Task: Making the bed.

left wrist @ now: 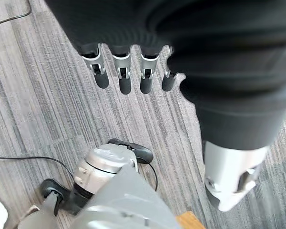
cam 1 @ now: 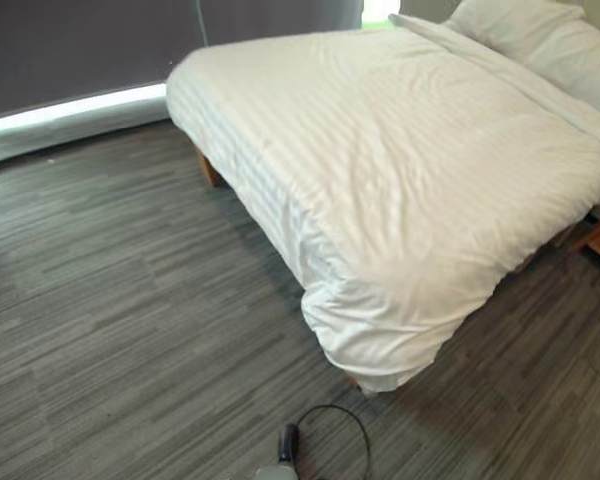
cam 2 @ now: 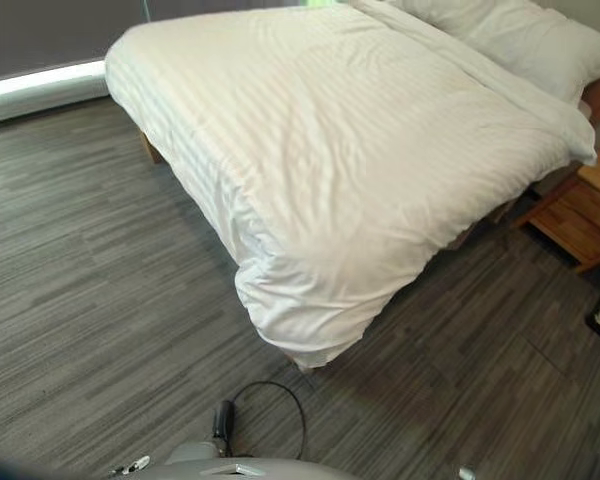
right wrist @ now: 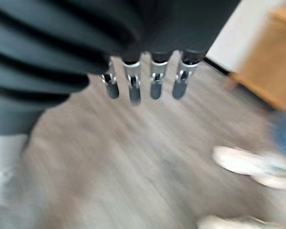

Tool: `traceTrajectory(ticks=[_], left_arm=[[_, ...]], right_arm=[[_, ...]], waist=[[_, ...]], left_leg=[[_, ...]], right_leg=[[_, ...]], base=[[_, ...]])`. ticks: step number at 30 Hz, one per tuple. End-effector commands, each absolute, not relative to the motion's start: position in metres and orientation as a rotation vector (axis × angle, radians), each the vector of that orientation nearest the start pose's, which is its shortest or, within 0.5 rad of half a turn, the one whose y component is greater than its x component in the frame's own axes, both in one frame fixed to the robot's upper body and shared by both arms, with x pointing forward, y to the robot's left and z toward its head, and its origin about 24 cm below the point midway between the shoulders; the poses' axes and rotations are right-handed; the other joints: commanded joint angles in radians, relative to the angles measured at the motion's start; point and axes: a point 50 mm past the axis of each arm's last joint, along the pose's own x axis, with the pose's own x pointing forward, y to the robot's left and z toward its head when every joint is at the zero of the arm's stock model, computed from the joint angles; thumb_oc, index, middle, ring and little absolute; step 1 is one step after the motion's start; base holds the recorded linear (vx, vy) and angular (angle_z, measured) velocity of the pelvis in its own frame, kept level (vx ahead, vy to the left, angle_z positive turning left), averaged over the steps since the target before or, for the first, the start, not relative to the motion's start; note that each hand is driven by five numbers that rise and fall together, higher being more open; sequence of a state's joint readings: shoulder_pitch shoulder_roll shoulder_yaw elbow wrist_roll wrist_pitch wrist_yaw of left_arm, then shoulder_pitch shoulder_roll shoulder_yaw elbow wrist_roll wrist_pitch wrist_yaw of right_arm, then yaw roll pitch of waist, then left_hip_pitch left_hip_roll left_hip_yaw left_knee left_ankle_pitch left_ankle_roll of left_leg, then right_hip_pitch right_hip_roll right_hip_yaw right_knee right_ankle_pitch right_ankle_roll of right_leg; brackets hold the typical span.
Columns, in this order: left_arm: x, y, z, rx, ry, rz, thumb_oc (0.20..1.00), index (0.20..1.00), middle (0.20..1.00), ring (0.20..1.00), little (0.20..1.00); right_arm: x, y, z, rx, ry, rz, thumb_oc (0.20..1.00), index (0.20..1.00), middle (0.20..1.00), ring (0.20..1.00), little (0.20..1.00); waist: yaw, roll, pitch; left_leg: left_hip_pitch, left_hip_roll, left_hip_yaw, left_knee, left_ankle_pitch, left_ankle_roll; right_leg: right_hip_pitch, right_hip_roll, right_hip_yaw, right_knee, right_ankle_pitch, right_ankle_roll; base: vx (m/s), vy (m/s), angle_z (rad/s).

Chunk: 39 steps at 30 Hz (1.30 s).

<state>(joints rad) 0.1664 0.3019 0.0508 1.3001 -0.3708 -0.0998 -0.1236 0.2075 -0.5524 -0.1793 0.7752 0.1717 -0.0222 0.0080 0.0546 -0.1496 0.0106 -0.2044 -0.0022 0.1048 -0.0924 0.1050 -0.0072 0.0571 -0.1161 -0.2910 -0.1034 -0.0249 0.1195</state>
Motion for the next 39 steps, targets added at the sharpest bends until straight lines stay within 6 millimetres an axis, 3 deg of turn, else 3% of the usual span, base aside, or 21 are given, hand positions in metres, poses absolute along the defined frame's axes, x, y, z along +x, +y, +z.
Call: traceTrajectory(ticks=[1, 2, 4, 6, 10, 15, 19, 20, 25, 26, 28, 30, 31, 32, 35, 36, 37, 38, 39], left_arm=[[0.024, 0.264, -0.162, -0.145, 1.237, 0.412, 1.000, 1.000, 1.000, 1.000, 1.000], [0.024, 0.254, -0.165, -0.126, 1.260, 0.351, 1.000, 1.000, 1.000, 1.000, 1.000], [0.022, 0.250, -0.166, -0.117, 1.272, 0.319, 1.000, 1.000, 1.000, 1.000, 1.000], [0.023, 0.247, -0.167, -0.098, 1.282, 0.278, 1.000, 1.000, 1.000, 1.000, 1.000], [0.020, 0.247, -0.167, -0.070, 1.302, 0.224, 1.000, 1.000, 1.000, 1.000, 1.000], [0.028, 0.248, -0.166, -0.042, 1.280, 0.198, 1.000, 1.000, 1.000, 1.000, 1.000], [0.044, 0.248, -0.163, -0.041, 1.221, 0.202, 1.000, 1.000, 1.000, 1.000, 1.000], [0.054, 0.248, -0.162, -0.042, 1.188, 0.207, 1.000, 1.000, 1.000, 1.000, 1.000], [0.071, 0.240, -0.161, -0.067, 1.124, 0.200, 1.000, 1.000, 1.000, 1.000, 1.000], [0.085, 0.230, -0.158, -0.095, 1.066, 0.173, 1.000, 1.000, 1.000, 1.000, 1.000], [0.086, 0.226, -0.159, -0.102, 1.067, 0.159, 1.000, 1.000, 1.000, 1.000, 1.000], [0.102, 0.214, -0.156, -0.118, 1.020, 0.108, 1.000, 1.000, 1.000, 1.000, 1.000], [0.110, 0.209, -0.155, -0.132, 0.997, 0.101, 1.000, 1.000, 1.000, 1.000, 1.000], [0.110, 0.209, -0.155, -0.132, 0.997, 0.101, 1.000, 1.000, 1.000, 1.000, 1.000], [0.128, 0.201, -0.149, -0.145, 0.937, 0.075, 1.000, 1.000, 1.000, 1.000, 1.000], [0.133, 0.200, -0.147, -0.146, 0.921, 0.069, 1.000, 1.000, 1.000, 1.000, 1.000], [0.142, 0.198, -0.142, -0.151, 0.884, 0.059, 1.000, 1.000, 1.000, 1.000, 1.000], [0.142, 0.198, -0.142, -0.151, 0.885, 0.059, 1.000, 1.000, 1.000, 1.000, 1.000], [0.148, 0.200, -0.138, -0.151, 0.852, 0.059, 1.000, 1.000, 1.000, 1.000, 1.000]], right_arm=[[0.149, -0.364, -0.039, -0.259, 0.533, -0.471, 0.200, 0.200, 0.200, 0.200, 0.200], [0.191, -0.330, 0.016, -0.143, 0.162, -0.301, 0.200, 0.200, 0.200, 0.200, 0.200], [0.208, -0.304, 0.040, -0.090, 0.018, -0.159, 0.200, 0.200, 0.200, 0.200, 0.200], [0.224, -0.264, 0.061, -0.040, -0.075, 0.087, 0.200, 0.200, 0.200, 0.200, 0.200], [0.230, -0.205, 0.068, -0.087, -0.051, 0.490, 0.200, 0.200, 0.200, 0.200, 0.200], [0.257, -0.162, 0.045, -0.149, 0.062, 0.672, 0.200, 0.200, 0.200, 0.200, 0.200], [0.279, -0.148, 0.044, -0.215, 0.071, 0.683, 0.200, 0.200, 0.200, 0.200, 0.200], [0.293, -0.148, 0.047, -0.246, 0.067, 0.642, 0.200, 0.200, 0.200, 0.200, 0.200], [0.324, -0.156, 0.062, -0.285, 0.039, 0.521, 0.200, 0.200, 0.200, 0.200, 0.200], [0.350, -0.180, 0.073, -0.301, 0.053, 0.353, 0.200, 0.200, 0.200, 0.200, 0.200], [0.356, -0.189, 0.075, -0.319, 0.071, 0.301, 0.200, 0.200, 0.200, 0.200, 0.200], [0.367, -0.229, 0.071, -0.399, 0.180, 0.107, 0.200, 0.200, 0.200, 0.200, 0.200], [0.362, -0.247, 0.058, -0.376, 0.253, 0.019, 0.200, 0.200, 0.200, 0.200, 0.200], [0.363, -0.247, 0.058, -0.376, 0.253, 0.019, 0.200, 0.200, 0.200, 0.200, 0.200], [0.331, -0.283, 0.015, -0.343, 0.463, -0.145, 0.200, 0.200, 0.200, 0.200, 0.200], [0.317, -0.293, -0.001, -0.336, 0.537, -0.182, 0.200, 0.200, 0.200, 0.200, 0.200], [0.285, -0.306, -0.031, -0.324, 0.676, -0.232, 0.200, 0.200, 0.200, 0.200, 0.200], [0.284, -0.306, -0.031, -0.324, 0.676, -0.232, 0.200, 0.200, 0.200, 0.200, 0.200], [0.246, -0.311, -0.063, -0.292, 0.801, -0.256, 0.200, 0.200, 0.200, 0.200, 0.200]], waist=[[0.012, 0.023, 0.068], [0.010, 0.032, 0.076], [0.018, 0.037, 0.083], [0.033, 0.041, 0.089], [0.064, 0.048, 0.098], [0.120, 0.074, 0.143], [0.141, 0.093, 0.187], [0.151, 0.109, 0.213], [0.164, 0.135, 0.267], [0.174, 0.154, 0.311], [0.177, 0.158, 0.321], [0.180, 0.165, 0.355], [0.182, 0.170, 0.363], [0.182, 0.170, 0.363], [0.180, 0.181, 0.385], [0.178, 0.184, 0.388], [0.170, 0.189, 0.391], [0.171, 0.189, 0.391], [0.155, 0.189, 0.391]], left_leg=[[0.092, 0.033, 0.020, 0.005, -0.033, -0.028], [0.091, 0.036, 0.023, 0.005, -0.029, -0.030], [0.091, 0.037, 0.024, 0.005, -0.028, -0.035], [0.084, 0.039, 0.023, 0.005, -0.023, -0.038], [0.066, 0.041, 0.016, 0.005, -0.013, -0.043], [0.025, 0.040, -0.001, 0.005, 0.003, -0.045], [-0.012, 0.040, -0.015, 0.005, 0.018, -0.048], [-0.035, 0.040, -0.019, 0.005, 0.028, -0.051], [-0.089, 0.041, -0.021, 0.005, 0.045, -0.054], [-0.136, 0.041, -0.024, 0.005, 0.058, -0.056], [-0.149, 0.043, -0.021, 0.005, 0.061, -0.057], [-0.192, 0.047, -0.009, 0.005, 0.071, -0.059], [-0.200, 0.046, -0.007, 0.005, 0.073, -0.058], [-0.200, 0.046, -0.006, 0.005, 0.073, -0.058], [-0.212, 0.045, -0.002, 0.005, 0.072, -0.053], [-0.214, 0.044, -0.002, 0.005, 0.071, -0.051], [-0.214, 0.040, -0.004, 0.005, 0.070, -0.047], [-0.214, 0.040, -0.004, 0.005, 0.069, -0.047], [-0.209, 0.035, -0.003, 0.005, 0.063, -0.042]], right_leg=[[-0.047, -0.016, 0.000, 0.016, 0.081, 0.034], [-0.050, -0.015, 0.002, 0.016, 0.081, 0.031], [-0.050, -0.014, 0.000, 0.016, 0.080, 0.030], [-0.056, -0.014, -0.004, 0.016, 0.080, 0.029], [-0.071, -0.012, -0.012, 0.016, 0.080, 0.026], [-0.103, -0.013, -0.025, 0.016, 0.086, 0.024], [-0.138, -0.012, -0.026, 0.016, 0.095, 0.020], [-0.162, -0.012, -0.026, 0.016, 0.103, 0.019], [-0.219, -0.012, -0.018, 0.016, 0.121, 0.018], [-0.272, -0.011, -0.005, 0.016, 0.138, 0.017], [-0.287, -0.010, 0.001, 0.016, 0.143, 0.018], [-0.335, -0.009, 0.015, 0.016, 0.159, 0.022], [-0.346, -0.009, 0.019, 0.016, 0.162, 0.023], [-0.346, -0.009, 0.020, 0.016, 0.162, 0.023], [-0.362, -0.010, 0.028, 0.016, 0.164, 0.023], [-0.362, -0.012, 0.028, 0.016, 0.163, 0.024], [-0.360, -0.015, 0.027, 0.016, 0.160, 0.024], [-0.360, -0.015, 0.027, 0.016, 0.160, 0.024], [-0.358, -0.018, 0.027, 0.016, 0.158, 0.024]], base=[[-0.03, -0.005, -0.14], [-0.04, -0.008, 0.00], [-0.04, -0.011, 0.08], [-0.04, -0.008, -0.04], [-0.04, -0.006, 0.05], [-0.09, 0.000, 0.05], [-0.10, 0.008, 0.09], [-0.17, 0.027, 0.12], [-0.11, 0.023, 0.01], [-0.16, 0.043, -0.04], [-0.11, 0.032, -0.13], [-0.07, 0.024, -0.11], [-0.02, 0.012, -0.12], [0.00, 0.017, -0.17], [0.00, 0.018, -0.06], [0.04, 0.023, 0.00], [0.03, 0.021, 0.00], [0.05, 0.025, 0.00], [0.04, 0.014, 0.01]])
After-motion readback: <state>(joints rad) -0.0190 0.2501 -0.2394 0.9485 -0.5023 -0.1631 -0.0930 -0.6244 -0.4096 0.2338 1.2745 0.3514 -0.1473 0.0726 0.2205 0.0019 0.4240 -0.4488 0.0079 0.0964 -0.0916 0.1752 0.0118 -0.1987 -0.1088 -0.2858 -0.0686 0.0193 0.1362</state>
